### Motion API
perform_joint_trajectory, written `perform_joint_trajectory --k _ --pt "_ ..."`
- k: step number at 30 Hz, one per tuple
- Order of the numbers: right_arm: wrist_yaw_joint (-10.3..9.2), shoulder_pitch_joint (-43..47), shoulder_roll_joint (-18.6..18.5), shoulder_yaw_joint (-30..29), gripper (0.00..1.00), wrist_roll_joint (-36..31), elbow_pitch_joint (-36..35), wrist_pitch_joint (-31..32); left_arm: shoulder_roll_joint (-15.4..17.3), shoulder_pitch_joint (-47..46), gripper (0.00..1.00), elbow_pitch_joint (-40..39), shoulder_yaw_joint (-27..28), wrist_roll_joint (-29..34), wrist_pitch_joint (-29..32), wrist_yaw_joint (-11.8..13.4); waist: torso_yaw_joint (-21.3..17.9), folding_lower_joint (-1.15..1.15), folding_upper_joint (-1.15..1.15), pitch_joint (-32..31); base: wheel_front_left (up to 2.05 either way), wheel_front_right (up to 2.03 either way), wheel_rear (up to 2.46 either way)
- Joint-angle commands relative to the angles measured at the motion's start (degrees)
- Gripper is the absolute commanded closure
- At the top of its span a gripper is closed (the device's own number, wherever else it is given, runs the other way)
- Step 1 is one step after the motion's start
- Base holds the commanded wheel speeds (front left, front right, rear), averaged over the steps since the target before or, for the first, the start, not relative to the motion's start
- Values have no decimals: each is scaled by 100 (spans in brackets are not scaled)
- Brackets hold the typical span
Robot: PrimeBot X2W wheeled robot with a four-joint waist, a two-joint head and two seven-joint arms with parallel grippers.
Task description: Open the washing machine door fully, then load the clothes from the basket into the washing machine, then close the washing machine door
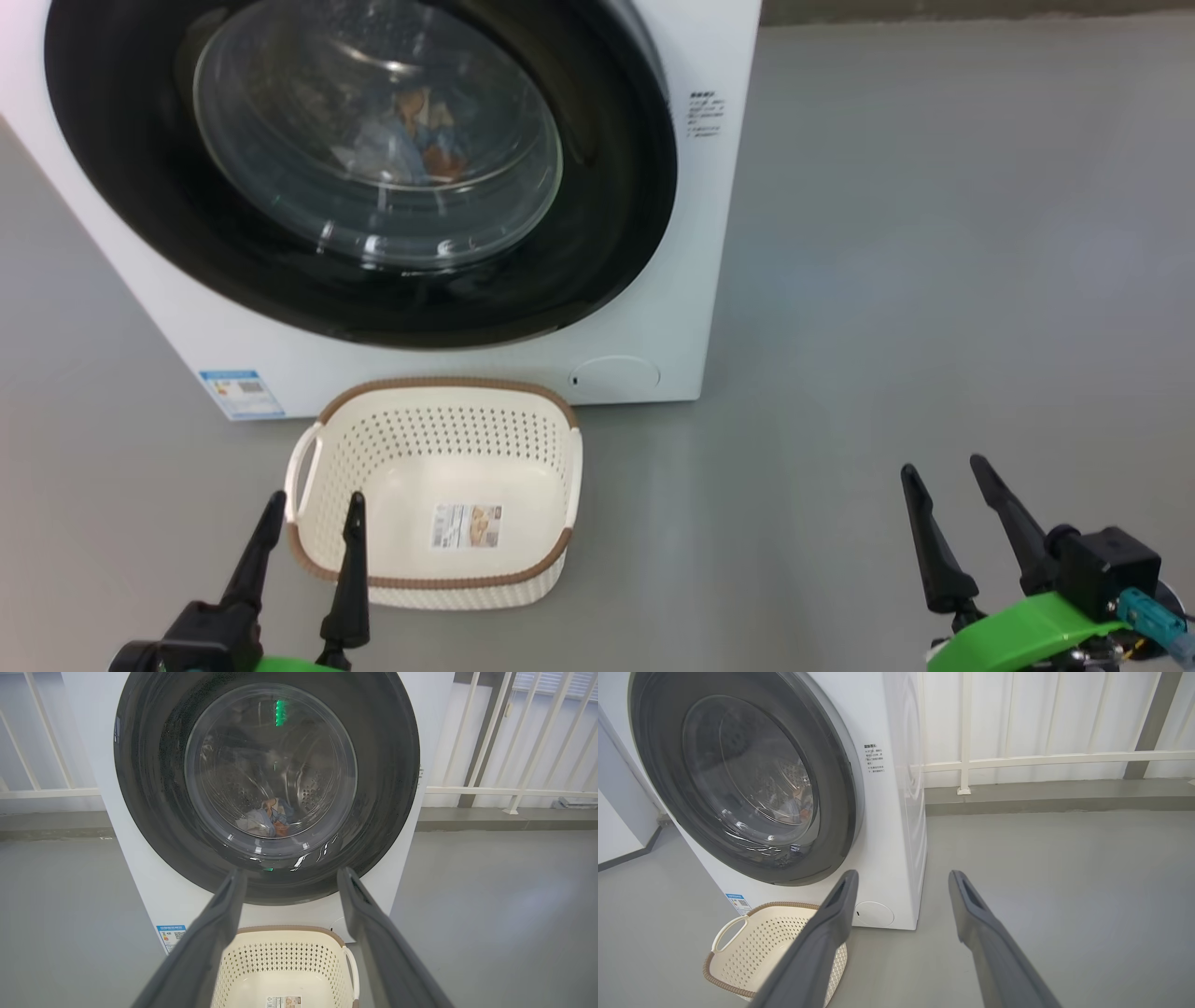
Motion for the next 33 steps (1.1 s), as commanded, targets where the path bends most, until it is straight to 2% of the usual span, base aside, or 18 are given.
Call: perform_joint_trajectory --k 1,12,33 --pt "8 11 11 89 0 -35 -212 22 135 -66 0 -114 217 -38 7 5 -139 0 0 -157 0 0 0" --pt "8 328 39 40 0 38 -477 113 192 88 0 -172 204 -127 131 42 -253 0 0 -278 0 0 0" --pt "8 356 41 58 0 105 -467 114 255 97 0 -161 151 -182 158 140 -242 0 0 -288 0 0 0"
